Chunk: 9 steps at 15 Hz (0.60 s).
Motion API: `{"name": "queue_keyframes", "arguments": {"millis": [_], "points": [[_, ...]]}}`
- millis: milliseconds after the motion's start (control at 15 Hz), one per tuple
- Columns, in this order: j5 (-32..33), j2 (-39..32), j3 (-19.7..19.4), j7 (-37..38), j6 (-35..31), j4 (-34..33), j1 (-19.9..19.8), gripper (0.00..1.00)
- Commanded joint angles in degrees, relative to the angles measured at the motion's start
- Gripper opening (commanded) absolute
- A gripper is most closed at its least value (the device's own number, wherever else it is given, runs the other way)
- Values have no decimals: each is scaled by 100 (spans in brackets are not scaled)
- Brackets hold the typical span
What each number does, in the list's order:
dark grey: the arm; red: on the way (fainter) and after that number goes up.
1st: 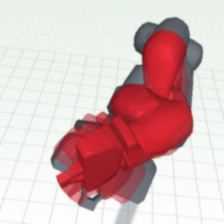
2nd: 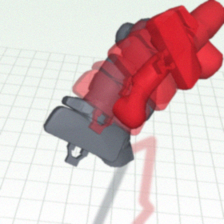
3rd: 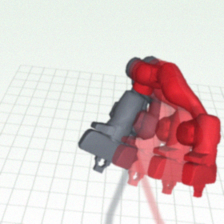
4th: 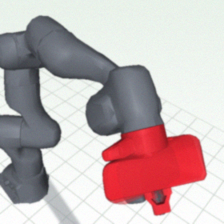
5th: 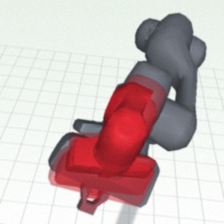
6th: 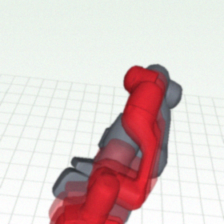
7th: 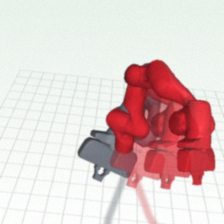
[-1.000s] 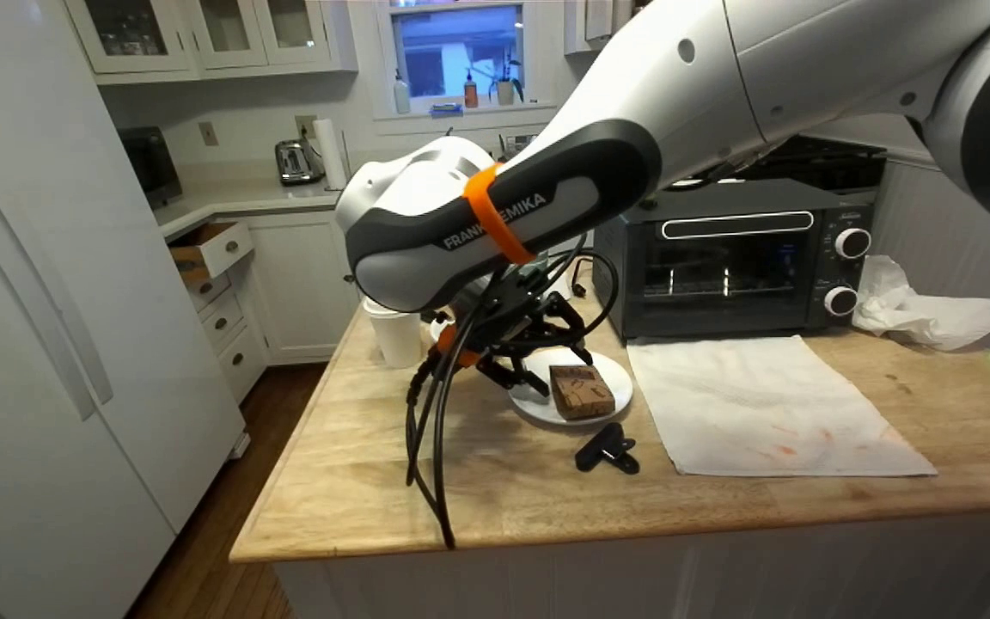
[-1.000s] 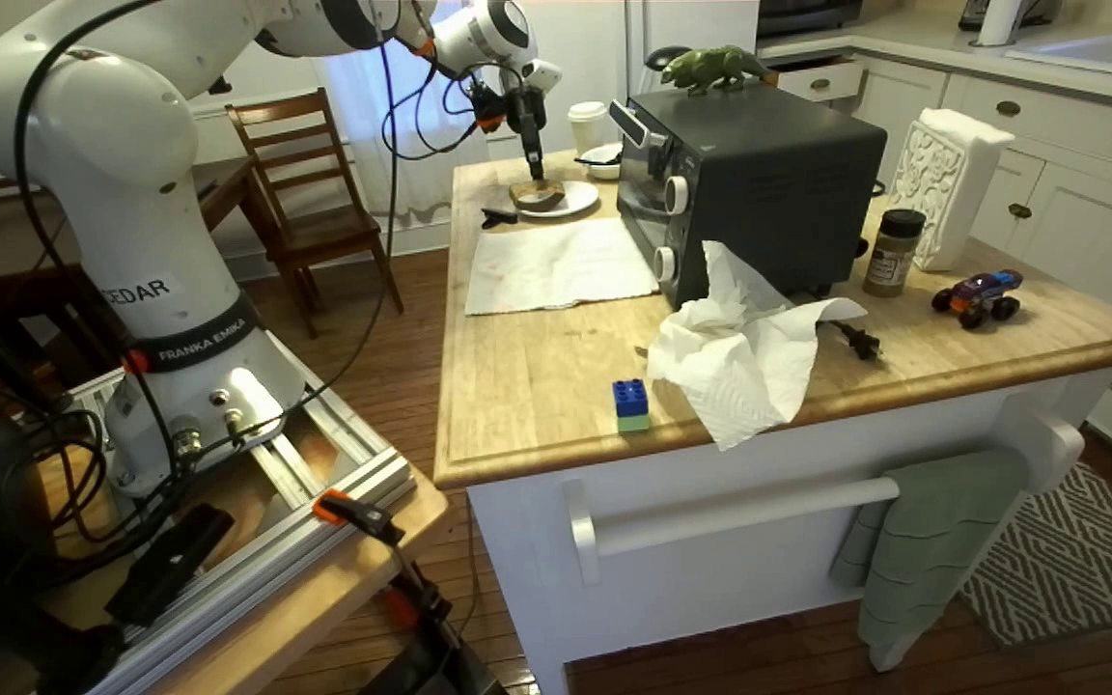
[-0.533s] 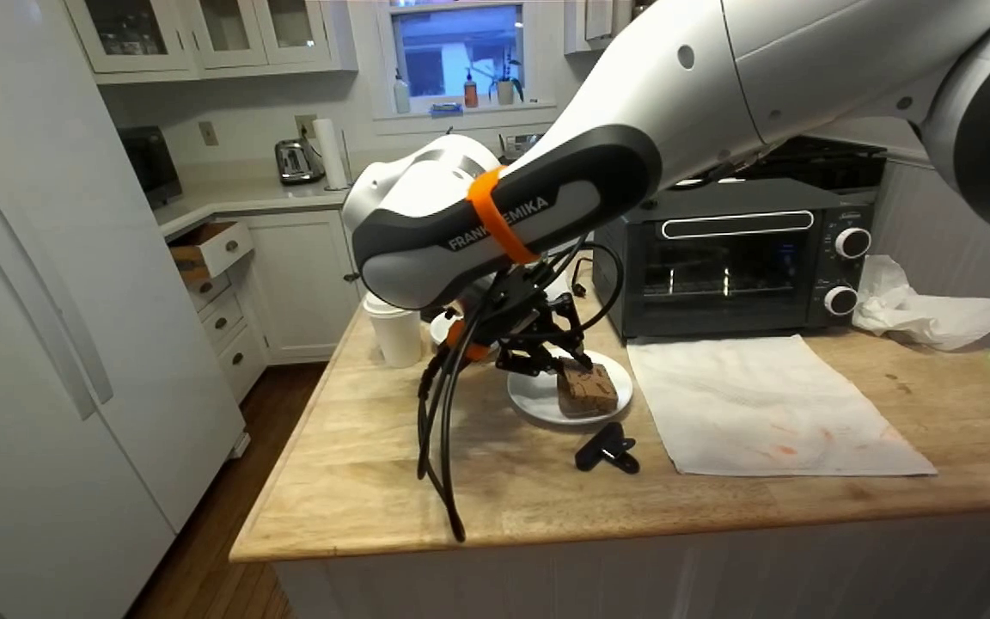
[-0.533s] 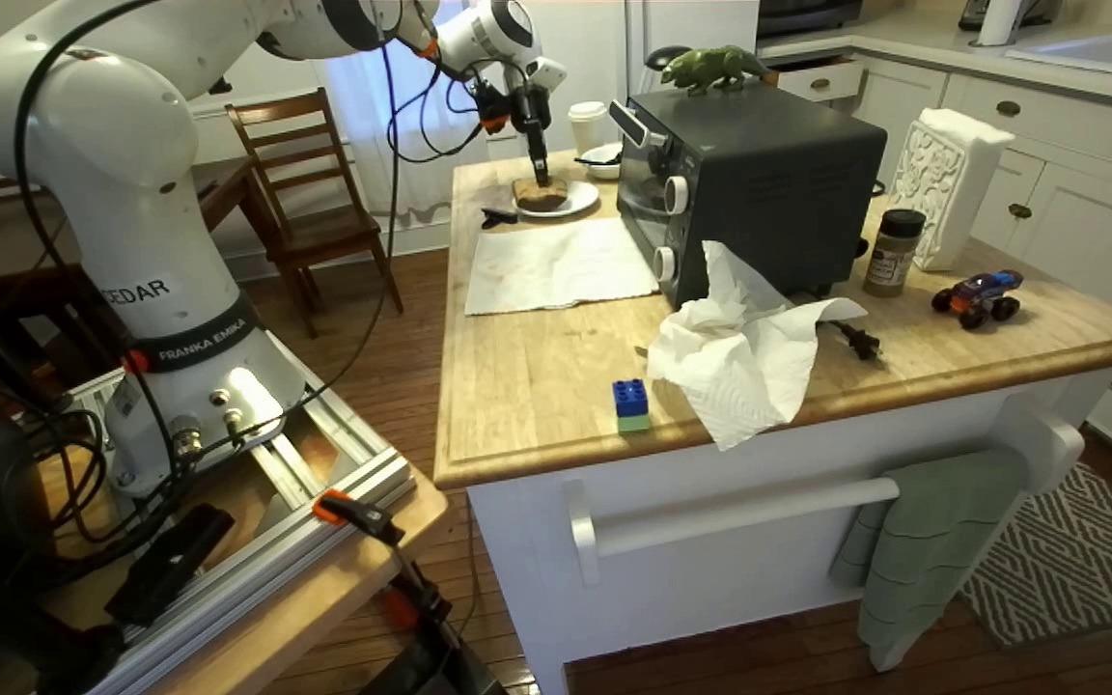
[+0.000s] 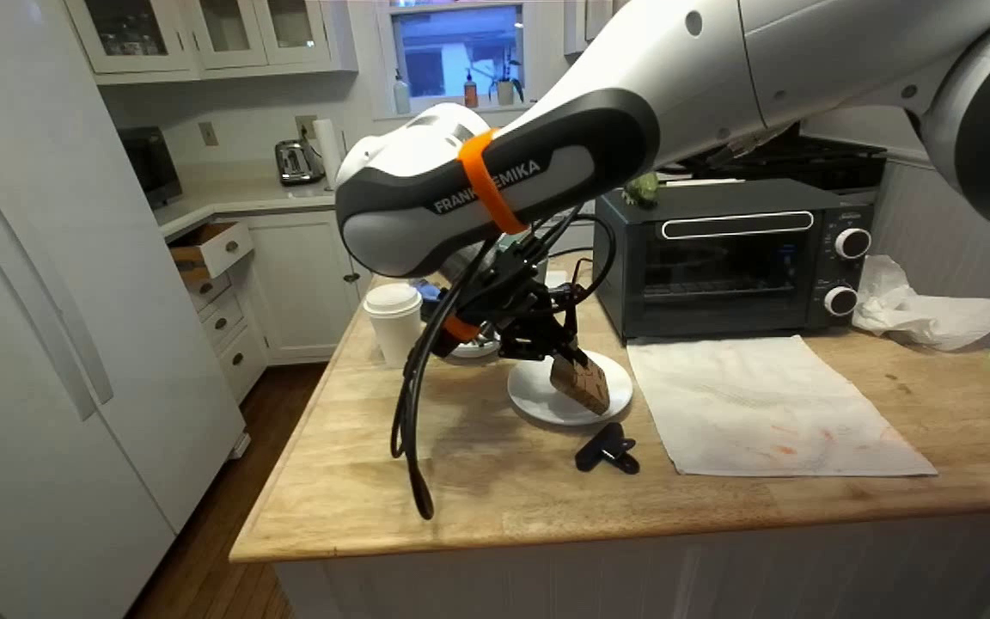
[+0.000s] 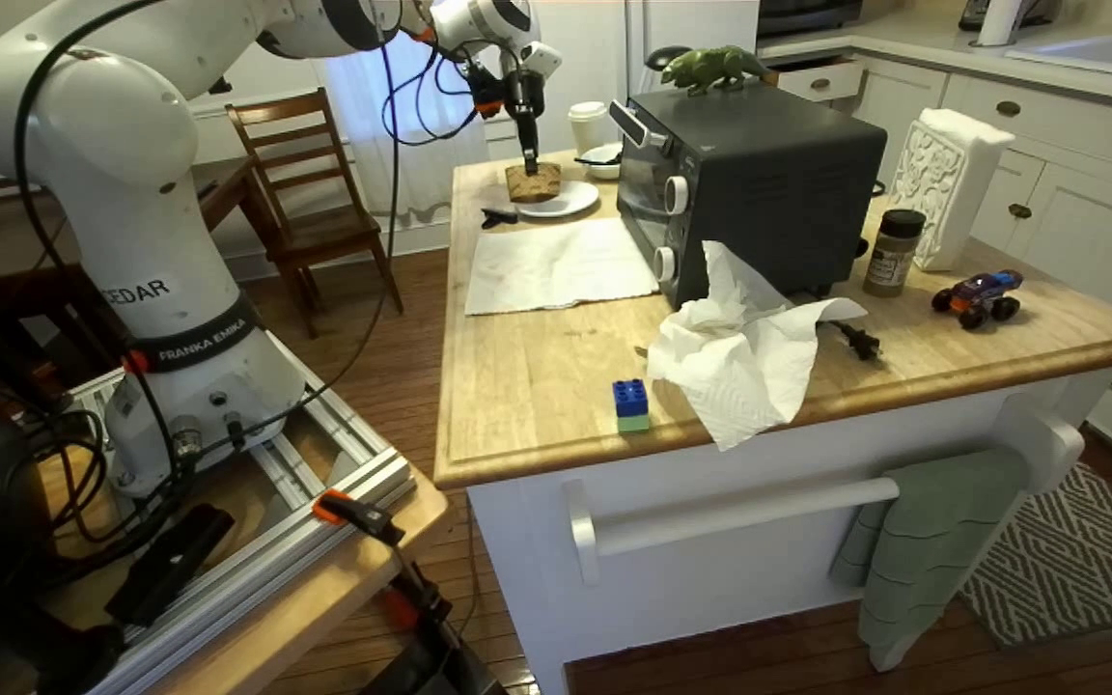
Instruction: Remove the brown object from the white plate and put it on the table
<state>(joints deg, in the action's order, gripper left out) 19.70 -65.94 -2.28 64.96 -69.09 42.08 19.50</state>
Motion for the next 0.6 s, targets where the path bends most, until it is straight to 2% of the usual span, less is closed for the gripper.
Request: {"name": "queue_keyframes", "arguments": {"millis": [0,333,533], "points": [[-529,101,250,170,187,-250,-100,0],[-1254,296,656,273,-283,-307,-131,0],[-1594,308,787,579,-1026,-323,-184,0]]}}
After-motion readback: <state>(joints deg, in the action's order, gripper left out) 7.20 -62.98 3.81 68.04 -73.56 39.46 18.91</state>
